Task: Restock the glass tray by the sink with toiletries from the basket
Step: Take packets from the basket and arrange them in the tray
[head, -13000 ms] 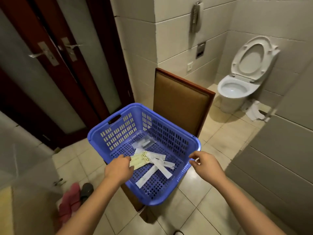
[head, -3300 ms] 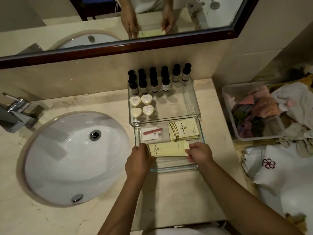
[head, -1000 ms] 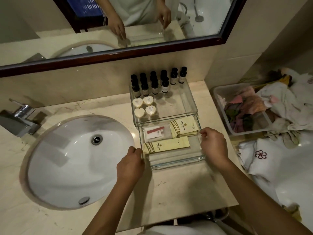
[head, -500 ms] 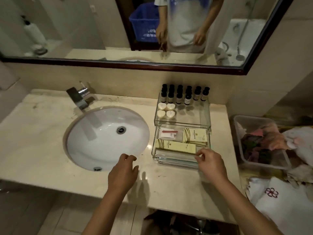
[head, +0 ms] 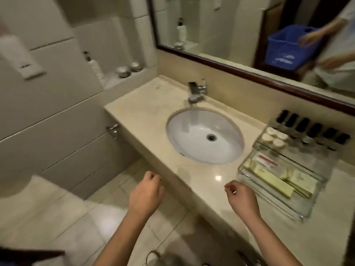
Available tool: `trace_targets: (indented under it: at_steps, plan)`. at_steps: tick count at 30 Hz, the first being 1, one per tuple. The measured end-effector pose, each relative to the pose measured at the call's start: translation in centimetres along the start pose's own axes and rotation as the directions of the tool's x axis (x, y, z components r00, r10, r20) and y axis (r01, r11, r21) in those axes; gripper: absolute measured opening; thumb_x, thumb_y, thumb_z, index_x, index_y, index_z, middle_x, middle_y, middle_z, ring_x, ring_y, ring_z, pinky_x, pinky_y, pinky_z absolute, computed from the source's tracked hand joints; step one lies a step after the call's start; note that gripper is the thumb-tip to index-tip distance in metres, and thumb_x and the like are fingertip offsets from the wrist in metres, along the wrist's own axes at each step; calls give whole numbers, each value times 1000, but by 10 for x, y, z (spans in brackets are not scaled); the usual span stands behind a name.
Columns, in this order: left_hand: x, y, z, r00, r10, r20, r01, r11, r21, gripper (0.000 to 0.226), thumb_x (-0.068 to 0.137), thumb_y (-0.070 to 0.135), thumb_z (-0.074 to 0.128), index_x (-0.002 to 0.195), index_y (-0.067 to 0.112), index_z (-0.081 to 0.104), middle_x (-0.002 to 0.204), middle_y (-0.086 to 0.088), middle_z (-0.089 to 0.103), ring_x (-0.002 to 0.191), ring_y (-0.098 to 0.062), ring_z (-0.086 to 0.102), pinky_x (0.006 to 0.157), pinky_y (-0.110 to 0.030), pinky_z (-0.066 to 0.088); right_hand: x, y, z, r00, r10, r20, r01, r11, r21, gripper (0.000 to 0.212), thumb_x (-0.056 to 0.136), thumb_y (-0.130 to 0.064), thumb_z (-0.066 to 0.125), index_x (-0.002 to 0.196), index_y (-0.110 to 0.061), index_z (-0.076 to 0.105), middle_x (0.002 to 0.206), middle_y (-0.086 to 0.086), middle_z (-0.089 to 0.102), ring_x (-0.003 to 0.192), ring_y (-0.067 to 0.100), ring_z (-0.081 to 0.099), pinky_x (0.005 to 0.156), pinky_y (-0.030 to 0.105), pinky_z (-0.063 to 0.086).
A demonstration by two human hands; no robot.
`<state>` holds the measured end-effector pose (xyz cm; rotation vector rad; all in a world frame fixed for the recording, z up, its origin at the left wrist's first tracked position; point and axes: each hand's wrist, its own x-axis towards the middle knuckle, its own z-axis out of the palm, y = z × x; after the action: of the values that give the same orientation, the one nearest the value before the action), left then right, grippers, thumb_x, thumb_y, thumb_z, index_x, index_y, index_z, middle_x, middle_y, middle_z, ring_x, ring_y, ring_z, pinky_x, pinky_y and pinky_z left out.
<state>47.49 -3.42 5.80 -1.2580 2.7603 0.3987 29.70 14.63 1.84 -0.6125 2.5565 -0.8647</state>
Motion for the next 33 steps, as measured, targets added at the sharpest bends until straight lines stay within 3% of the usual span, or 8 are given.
trace_targets:
  at_steps: [3,6,10,13,18,24,28,33]
  plan:
    - [-33,-55,-9,989,-142,-44,142,990,-13,28,97,30,39,121,21,48,125,5,41,86,-19,58,67,-30,45,-5,-49,26,987,-125,101,128,991,-29,14,89,-11,56,93,-11,69,93,4,70,81,21,60,67,27,41]
    - [-73,-113,-16,951,-298,-84,296,955,-35,29,97,30,39,123,21,47,127,5,41,99,-20,58,67,-29,42,-22,-105,61,938,-264,225,291,952,-99,16,90,-13,53,94,-11,68,93,4,70,83,22,61,66,26,41]
    - [-131,-190,-20,884,-462,-69,459,886,-61,33,96,32,40,127,22,46,128,3,45,112,-20,52,80,-32,45,-64,-175,114,831,-423,361,494,860,-129,16,90,-17,56,96,-9,68,96,10,71,92,28,64,72,29,46]
    - [-190,-256,-22,822,-569,-5,567,820,-84,37,96,34,40,132,23,43,131,1,49,117,-23,51,87,-34,44,-114,-225,172,709,-490,507,622,774,-121,17,90,-21,56,102,-13,67,104,6,69,97,23,64,80,30,49]
    - [-321,-366,-13,660,-749,52,748,649,-137,26,96,30,40,118,21,49,124,-5,57,112,-28,56,84,-37,46,-230,-292,275,469,-526,709,775,630,-45,23,93,-24,52,112,-15,63,107,5,67,100,20,60,80,26,43]
    - [-465,-441,14,411,-907,92,901,389,-191,31,95,35,42,122,23,50,120,-3,62,112,-25,57,84,-35,48,-363,-322,365,174,-506,845,891,446,84,23,92,-24,52,109,-15,64,108,4,68,102,21,61,79,26,43]
    - [-511,-458,36,286,-952,111,914,236,-331,29,94,34,45,121,25,50,112,1,64,104,-21,61,79,-32,51,-410,-334,399,53,-438,898,938,331,106,22,94,-25,48,108,-17,62,105,2,68,98,20,61,75,27,44]
    - [-529,-459,70,165,-965,205,892,57,-447,37,91,33,48,127,25,47,113,3,65,106,-19,60,84,-29,49,-422,-352,427,-15,-371,929,969,223,105,21,95,-26,49,108,-15,61,103,3,68,90,20,60,69,25,40]
